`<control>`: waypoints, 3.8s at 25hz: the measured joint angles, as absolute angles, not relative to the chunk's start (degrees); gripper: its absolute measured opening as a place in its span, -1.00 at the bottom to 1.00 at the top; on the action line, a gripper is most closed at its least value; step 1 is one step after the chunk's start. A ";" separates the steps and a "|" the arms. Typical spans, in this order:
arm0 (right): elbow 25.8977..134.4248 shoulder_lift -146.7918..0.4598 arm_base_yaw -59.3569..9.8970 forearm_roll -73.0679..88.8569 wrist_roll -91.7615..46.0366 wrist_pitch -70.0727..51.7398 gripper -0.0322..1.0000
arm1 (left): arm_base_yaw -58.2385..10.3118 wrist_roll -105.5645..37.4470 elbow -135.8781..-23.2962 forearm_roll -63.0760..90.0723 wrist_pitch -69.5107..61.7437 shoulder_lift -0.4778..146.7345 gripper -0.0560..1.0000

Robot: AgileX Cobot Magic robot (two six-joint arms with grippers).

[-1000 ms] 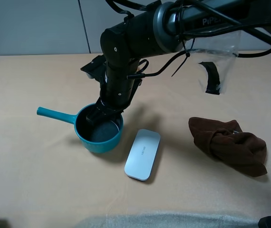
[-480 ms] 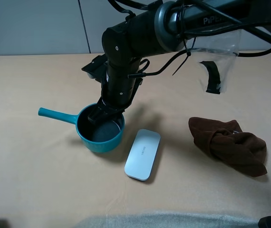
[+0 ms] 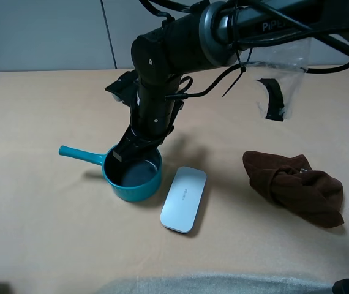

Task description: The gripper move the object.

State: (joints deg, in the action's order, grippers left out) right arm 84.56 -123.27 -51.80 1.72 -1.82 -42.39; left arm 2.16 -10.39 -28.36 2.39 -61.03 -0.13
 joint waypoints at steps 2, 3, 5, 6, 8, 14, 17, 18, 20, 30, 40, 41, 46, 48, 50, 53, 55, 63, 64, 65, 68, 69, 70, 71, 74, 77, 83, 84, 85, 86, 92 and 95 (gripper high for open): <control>84.56 -123.27 -51.80 1.72 -1.82 -42.20 -0.14 | 2.16 -10.39 -28.36 2.39 -61.03 -0.13 0.93; 84.56 -123.27 -51.80 1.67 -1.82 -42.13 -0.05 | 2.16 -10.39 -28.36 2.39 -61.03 -0.13 0.93; 84.56 -123.27 -51.80 1.34 -1.82 -42.13 0.11 | 2.16 -10.39 -28.36 2.39 -61.03 -0.13 0.93; 84.56 -123.27 -51.80 1.04 -1.82 -42.13 0.18 | 2.16 -10.39 -28.36 2.39 -61.03 -0.13 0.93; 84.56 -123.27 -51.80 0.60 -1.82 -42.13 0.29 | 2.16 -10.39 -28.36 2.39 -61.03 -0.13 0.93; 85.21 -123.27 -51.80 0.38 -1.82 -43.02 0.40 | 2.16 -10.39 -28.36 2.39 -61.03 -0.13 0.93; 87.41 -123.27 -51.80 0.37 -1.82 -45.77 0.40 | 2.16 -10.39 -28.36 2.39 -61.03 -0.13 0.93; 88.33 -123.27 -51.80 0.37 -1.82 -47.04 0.40 | 2.16 -10.39 -28.36 2.39 -61.03 -0.13 0.93; 90.13 -123.27 -51.80 0.37 -1.82 -49.75 0.40 | 2.16 -10.39 -28.36 2.39 -61.03 -0.13 0.93; 99.21 -123.27 -51.80 0.37 -1.82 -64.92 0.40 | 2.16 -10.39 -28.36 2.39 -61.03 -0.13 0.93; 103.17 -119.84 -51.80 0.00 -1.82 -69.31 0.40 | 2.16 -10.39 -28.36 2.39 -61.03 -0.13 0.93; 103.17 -118.85 -51.80 0.00 -1.76 -69.35 0.40 | 2.16 -10.39 -28.36 2.39 -61.03 -0.13 0.93; 103.17 -113.93 -51.80 -2.07 -0.59 -69.49 0.40 | 2.16 -10.39 -28.36 2.39 -61.03 -0.13 0.93; 103.17 -111.79 -51.80 -2.61 0.00 -69.53 0.40 | 2.16 -10.39 -28.36 2.39 -61.03 -0.13 0.93; 103.17 -109.78 -51.80 -2.95 0.00 -69.59 0.40 | 2.16 -10.39 -28.36 2.39 -61.03 -0.13 0.93; 103.17 -106.69 -51.80 -3.59 0.00 -69.59 0.40 | 2.16 -10.39 -28.36 2.39 -61.03 -0.13 0.93; 103.11 -104.42 -51.80 -3.85 0.51 -69.65 0.40 | 2.16 -10.39 -28.36 2.39 -61.03 -0.13 0.93; 96.45 -94.09 -51.80 -4.07 1.57 -69.64 0.40 | 2.16 -10.39 -28.36 2.39 -61.03 -0.13 0.93; 95.35 -92.61 -51.80 -4.06 1.93 -69.71 0.40 | 2.16 -10.39 -28.36 2.39 -61.03 -0.13 0.93; 94.03 -91.14 -51.80 -4.14 2.29 -69.71 0.40 | 2.16 -10.39 -28.36 2.39 -61.03 -0.13 0.93; 90.20 -86.66 -51.80 -4.76 2.48 -69.71 0.40 | 2.16 -10.39 -28.36 2.39 -61.03 -0.13 0.93; 88.87 -85.03 -51.80 -5.23 2.48 -69.71 0.40 | 2.16 -10.39 -28.36 2.39 -61.03 -0.13 0.93; 87.54 -83.32 -51.80 -5.66 2.48 -69.71 0.40 | 2.16 -10.39 -28.36 2.39 -61.03 -0.13 0.93; 86.42 -81.91 -51.80 -6.03 2.48 -69.71 0.40 | 2.16 -10.39 -28.36 2.39 -61.03 -0.13 0.93; 82.76 -77.11 -51.80 -6.92 2.53 -69.71 0.40 | 2.16 -10.39 -28.36 2.39 -61.03 -0.13 0.93; 78.97 -72.33 -51.80 -7.05 2.64 -69.76 0.40 | 2.16 -10.39 -28.36 2.39 -61.03 -0.13 0.93; 69.68 -63.91 -51.80 -7.05 4.42 -69.76 0.40 | 2.16 -10.39 -28.36 2.39 -61.03 -0.13 0.93; 68.11 -62.42 -51.80 -7.05 4.95 -69.76 0.40 | 2.16 -10.39 -28.36 2.39 -61.03 -0.13 0.93; 66.83 -61.18 -51.80 -7.05 5.48 -69.76 0.40 | 2.16 -10.39 -28.36 2.39 -61.03 -0.13 0.93; 65.41 -59.68 -51.80 -7.05 5.99 -69.78 0.40 | 2.16 -10.39 -28.36 2.39 -61.03 -0.13 0.93; 58.27 -52.48 -50.08 -6.65 9.75 -69.83 0.40 | 2.16 -10.39 -28.36 2.39 -61.03 -0.13 0.93; 55.06 -49.79 -43.59 -5.49 10.83 -69.83 0.40 | 2.16 -10.39 -28.36 2.39 -61.03 -0.13 0.93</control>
State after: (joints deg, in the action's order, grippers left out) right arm 55.06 -49.79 -43.59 -5.49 10.83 -69.83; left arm 2.16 -10.39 -28.36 2.39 -61.03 -0.13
